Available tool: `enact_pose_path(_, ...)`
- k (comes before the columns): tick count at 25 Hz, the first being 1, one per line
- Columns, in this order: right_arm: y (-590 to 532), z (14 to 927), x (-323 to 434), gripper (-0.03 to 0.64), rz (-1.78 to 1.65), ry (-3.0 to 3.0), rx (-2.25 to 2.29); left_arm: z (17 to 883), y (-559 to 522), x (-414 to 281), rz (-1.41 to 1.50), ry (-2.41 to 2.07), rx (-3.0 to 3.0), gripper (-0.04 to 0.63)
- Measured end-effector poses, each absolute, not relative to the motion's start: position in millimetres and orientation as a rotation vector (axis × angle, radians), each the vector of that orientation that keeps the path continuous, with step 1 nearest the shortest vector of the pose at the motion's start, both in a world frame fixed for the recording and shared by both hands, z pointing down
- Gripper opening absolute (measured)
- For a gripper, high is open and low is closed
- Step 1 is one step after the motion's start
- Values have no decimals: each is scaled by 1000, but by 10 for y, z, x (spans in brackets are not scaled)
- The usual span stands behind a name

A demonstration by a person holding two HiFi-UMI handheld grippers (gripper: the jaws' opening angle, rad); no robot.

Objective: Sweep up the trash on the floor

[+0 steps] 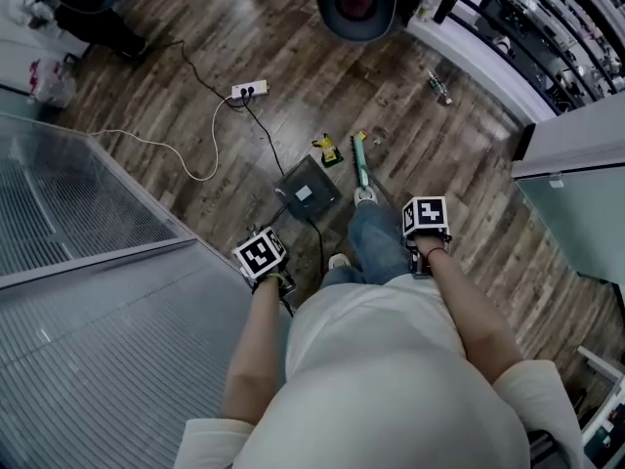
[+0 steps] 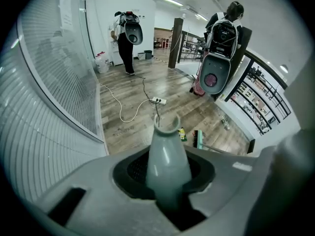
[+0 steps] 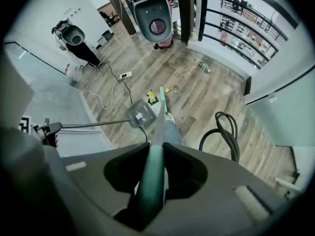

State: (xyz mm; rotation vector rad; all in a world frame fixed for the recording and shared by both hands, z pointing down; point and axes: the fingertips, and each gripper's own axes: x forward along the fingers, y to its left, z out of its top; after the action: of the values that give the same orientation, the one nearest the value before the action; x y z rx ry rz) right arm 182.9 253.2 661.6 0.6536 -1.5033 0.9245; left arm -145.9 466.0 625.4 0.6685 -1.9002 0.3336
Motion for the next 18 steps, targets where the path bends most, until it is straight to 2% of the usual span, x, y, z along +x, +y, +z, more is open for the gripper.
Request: enact_pose_path(18, 1290, 6614, 1163, 98, 704, -1515, 507, 6351, 4079, -1785, 287, -1906, 493, 94)
